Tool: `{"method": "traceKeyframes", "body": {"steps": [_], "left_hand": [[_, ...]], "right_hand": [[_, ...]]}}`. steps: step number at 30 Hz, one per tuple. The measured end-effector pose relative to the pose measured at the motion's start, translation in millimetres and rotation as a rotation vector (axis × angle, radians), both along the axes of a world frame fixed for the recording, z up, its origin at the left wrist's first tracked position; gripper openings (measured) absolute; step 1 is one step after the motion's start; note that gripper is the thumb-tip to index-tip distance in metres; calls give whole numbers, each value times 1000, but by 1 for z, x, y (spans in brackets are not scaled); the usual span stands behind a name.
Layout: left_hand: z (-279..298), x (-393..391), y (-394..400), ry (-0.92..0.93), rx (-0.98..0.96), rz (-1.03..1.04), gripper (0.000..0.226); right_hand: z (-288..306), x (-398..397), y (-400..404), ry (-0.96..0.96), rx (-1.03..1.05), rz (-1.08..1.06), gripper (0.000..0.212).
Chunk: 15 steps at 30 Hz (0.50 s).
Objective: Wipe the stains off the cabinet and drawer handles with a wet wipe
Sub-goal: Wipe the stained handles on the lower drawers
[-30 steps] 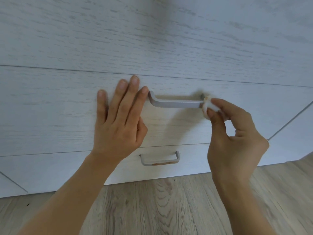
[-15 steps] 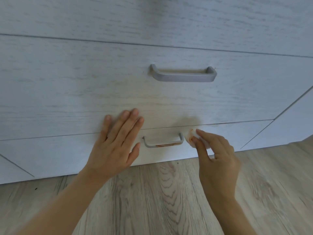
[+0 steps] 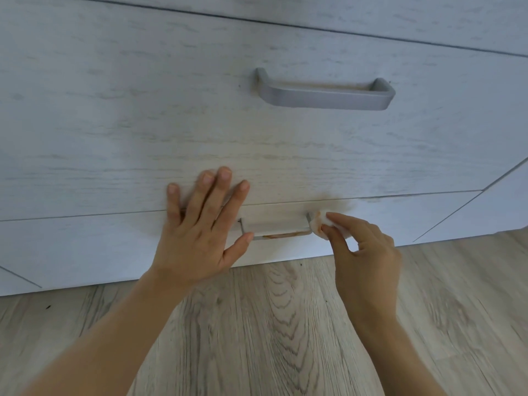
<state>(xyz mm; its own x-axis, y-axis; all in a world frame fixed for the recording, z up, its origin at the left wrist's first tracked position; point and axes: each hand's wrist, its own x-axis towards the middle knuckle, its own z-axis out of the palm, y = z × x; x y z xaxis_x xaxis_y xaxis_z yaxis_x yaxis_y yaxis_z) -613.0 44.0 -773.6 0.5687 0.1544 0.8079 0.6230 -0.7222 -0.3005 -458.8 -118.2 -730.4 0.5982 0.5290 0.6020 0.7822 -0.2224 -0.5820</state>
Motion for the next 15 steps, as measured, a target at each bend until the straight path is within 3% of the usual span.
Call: {"method": "traceKeyframes", "body": {"steps": [8,15], "left_hand": [[-1,2,2,-18,19,-4,77],[-4,2,2,-16,25,-14,75]], "right_hand": [[0,2,6,452,-62,62,20],[-2,1,9,578,-35,96,17]]}}
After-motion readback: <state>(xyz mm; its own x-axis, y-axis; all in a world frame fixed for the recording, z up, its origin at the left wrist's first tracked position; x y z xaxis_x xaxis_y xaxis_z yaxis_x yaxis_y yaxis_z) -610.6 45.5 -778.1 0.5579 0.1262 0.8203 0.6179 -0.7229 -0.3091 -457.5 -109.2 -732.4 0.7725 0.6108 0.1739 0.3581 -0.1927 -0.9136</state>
